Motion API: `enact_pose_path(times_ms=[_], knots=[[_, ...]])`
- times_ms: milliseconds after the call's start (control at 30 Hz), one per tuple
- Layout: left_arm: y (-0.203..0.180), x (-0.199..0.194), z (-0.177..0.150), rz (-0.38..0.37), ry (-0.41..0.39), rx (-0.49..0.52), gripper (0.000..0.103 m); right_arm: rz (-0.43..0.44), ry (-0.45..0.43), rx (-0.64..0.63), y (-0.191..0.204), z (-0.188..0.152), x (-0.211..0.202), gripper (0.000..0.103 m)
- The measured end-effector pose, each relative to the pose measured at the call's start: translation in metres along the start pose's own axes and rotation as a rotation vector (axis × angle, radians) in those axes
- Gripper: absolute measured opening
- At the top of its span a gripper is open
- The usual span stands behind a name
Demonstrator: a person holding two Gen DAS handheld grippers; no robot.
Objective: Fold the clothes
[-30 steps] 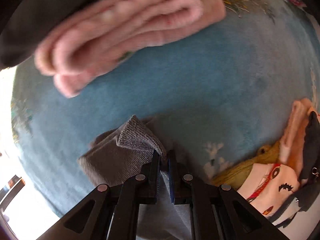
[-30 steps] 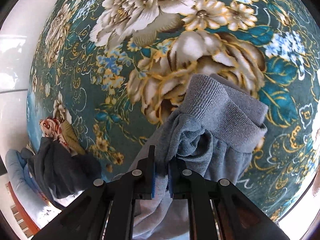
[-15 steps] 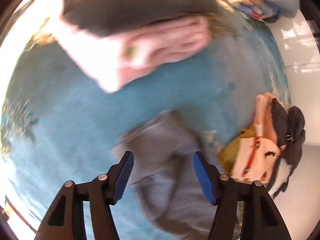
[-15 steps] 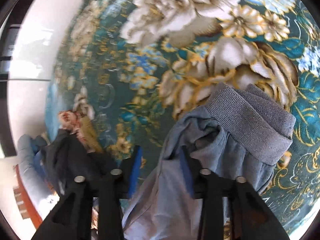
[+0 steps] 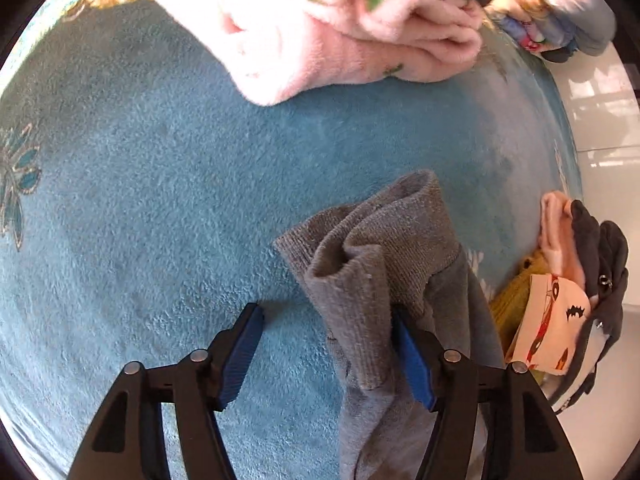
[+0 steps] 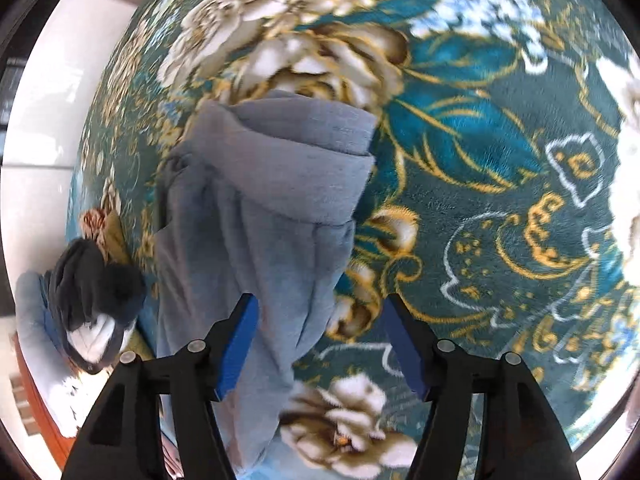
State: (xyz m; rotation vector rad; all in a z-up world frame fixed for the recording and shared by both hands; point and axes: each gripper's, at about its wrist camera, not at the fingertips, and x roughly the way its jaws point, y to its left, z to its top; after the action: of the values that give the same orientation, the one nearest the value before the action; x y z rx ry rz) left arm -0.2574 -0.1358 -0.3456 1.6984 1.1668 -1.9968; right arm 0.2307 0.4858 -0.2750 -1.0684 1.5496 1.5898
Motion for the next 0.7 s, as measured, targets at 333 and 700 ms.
enact_pose_path(times_ms=[333, 700], knots=[[-0.018, 0.006, 0.010, -0.063, -0.007, -0.075, 0.037, 0.021, -0.061, 0.163, 0.002, 0.028, 0.027, 0.030], [-0.069, -0.057, 0.031, -0.205, -0.074, -0.040, 0.014, 0.191, -0.133, -0.094, 0.070, 0.030, -0.063, 0.009]])
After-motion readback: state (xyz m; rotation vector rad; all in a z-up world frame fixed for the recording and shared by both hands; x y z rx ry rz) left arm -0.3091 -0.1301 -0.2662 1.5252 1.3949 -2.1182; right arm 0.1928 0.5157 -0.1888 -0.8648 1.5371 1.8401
